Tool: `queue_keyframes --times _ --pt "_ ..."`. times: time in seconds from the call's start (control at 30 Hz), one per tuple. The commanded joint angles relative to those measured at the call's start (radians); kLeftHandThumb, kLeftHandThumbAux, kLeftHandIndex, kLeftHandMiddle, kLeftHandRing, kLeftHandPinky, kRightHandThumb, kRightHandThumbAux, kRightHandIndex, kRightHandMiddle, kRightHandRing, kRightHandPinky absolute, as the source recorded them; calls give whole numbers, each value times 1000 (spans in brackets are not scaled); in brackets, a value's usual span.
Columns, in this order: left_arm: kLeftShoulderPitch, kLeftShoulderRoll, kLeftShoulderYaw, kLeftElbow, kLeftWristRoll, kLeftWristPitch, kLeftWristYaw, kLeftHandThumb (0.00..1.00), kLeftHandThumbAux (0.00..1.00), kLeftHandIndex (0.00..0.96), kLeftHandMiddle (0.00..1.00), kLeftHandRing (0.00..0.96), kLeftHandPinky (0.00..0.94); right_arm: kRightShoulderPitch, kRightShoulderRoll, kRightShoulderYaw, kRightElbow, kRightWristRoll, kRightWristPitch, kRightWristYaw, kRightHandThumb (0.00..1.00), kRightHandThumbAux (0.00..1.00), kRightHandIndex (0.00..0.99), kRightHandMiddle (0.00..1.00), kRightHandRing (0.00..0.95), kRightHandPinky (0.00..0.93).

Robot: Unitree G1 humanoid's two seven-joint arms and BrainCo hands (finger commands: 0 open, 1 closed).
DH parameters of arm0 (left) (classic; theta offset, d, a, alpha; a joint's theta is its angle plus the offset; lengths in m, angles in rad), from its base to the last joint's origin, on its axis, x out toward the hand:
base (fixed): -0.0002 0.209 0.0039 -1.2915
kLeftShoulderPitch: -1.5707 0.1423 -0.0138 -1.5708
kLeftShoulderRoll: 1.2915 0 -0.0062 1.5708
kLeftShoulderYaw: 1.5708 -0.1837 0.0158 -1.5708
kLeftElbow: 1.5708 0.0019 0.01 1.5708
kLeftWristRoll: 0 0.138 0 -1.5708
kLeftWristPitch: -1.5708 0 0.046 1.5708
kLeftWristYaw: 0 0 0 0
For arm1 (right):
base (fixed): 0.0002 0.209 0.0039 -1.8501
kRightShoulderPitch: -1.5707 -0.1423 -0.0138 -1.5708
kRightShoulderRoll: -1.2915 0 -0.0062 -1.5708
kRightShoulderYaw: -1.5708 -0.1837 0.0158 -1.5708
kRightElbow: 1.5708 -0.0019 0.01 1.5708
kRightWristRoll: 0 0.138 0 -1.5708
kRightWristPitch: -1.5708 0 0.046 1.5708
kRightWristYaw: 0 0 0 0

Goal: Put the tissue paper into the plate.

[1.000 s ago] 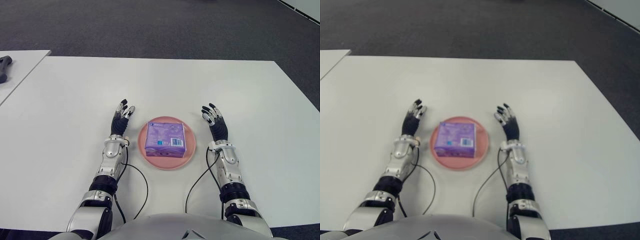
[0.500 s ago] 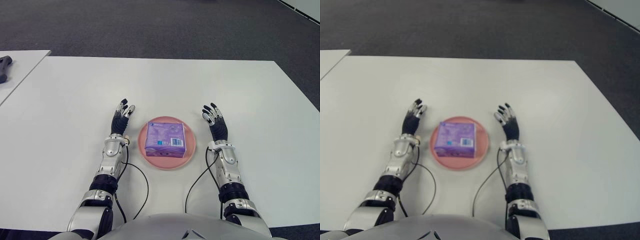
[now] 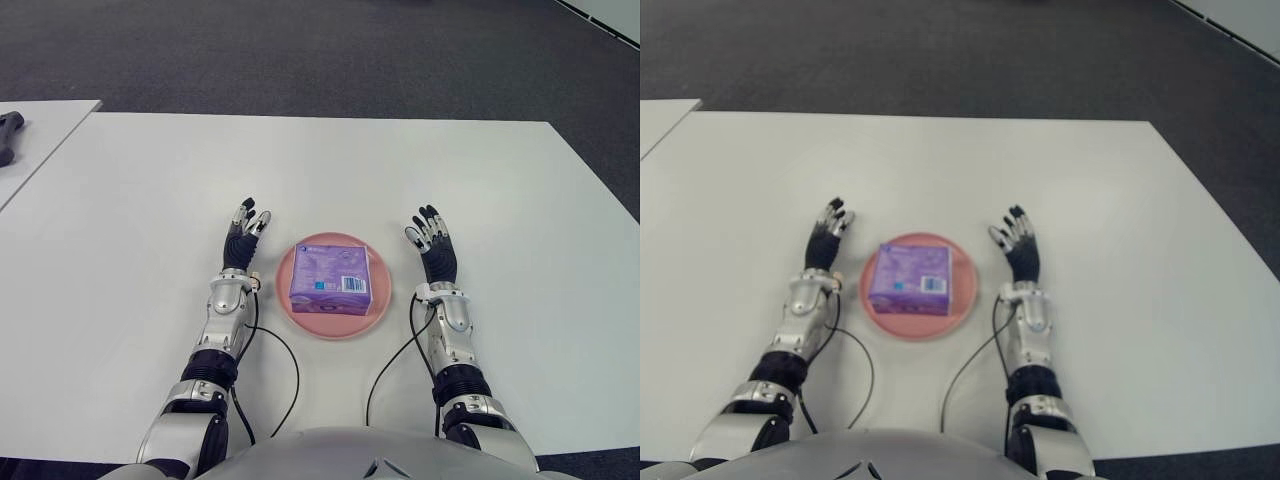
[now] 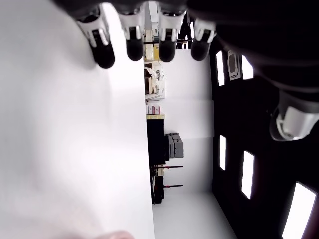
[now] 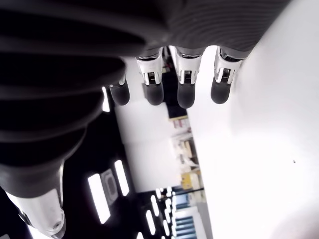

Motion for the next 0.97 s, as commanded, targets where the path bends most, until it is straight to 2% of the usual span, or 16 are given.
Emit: queue_keyframes --times 0.03,0.33,0.73,0.97 --pt "29 -11 -2 14 14 26 21 0 430 0 0 0 0 40 16 0 41 -7 -5 -12 353 697 0 32 46 75" --pt "24 -12 -2 25 14 17 23 0 418 0 0 0 0 57 24 17 5 -41 5 -63 299 678 0 2 7 35" --pt "17 -7 0 52 8 -15 11 0 426 0 0 0 0 71 25 40 -36 -77 28 -107 311 644 0 0 0 32" --pt "20 -3 -5 43 16 -6 14 0 429 0 0 0 0 80 26 47 -53 -79 36 -112 297 634 0 0 0 32"
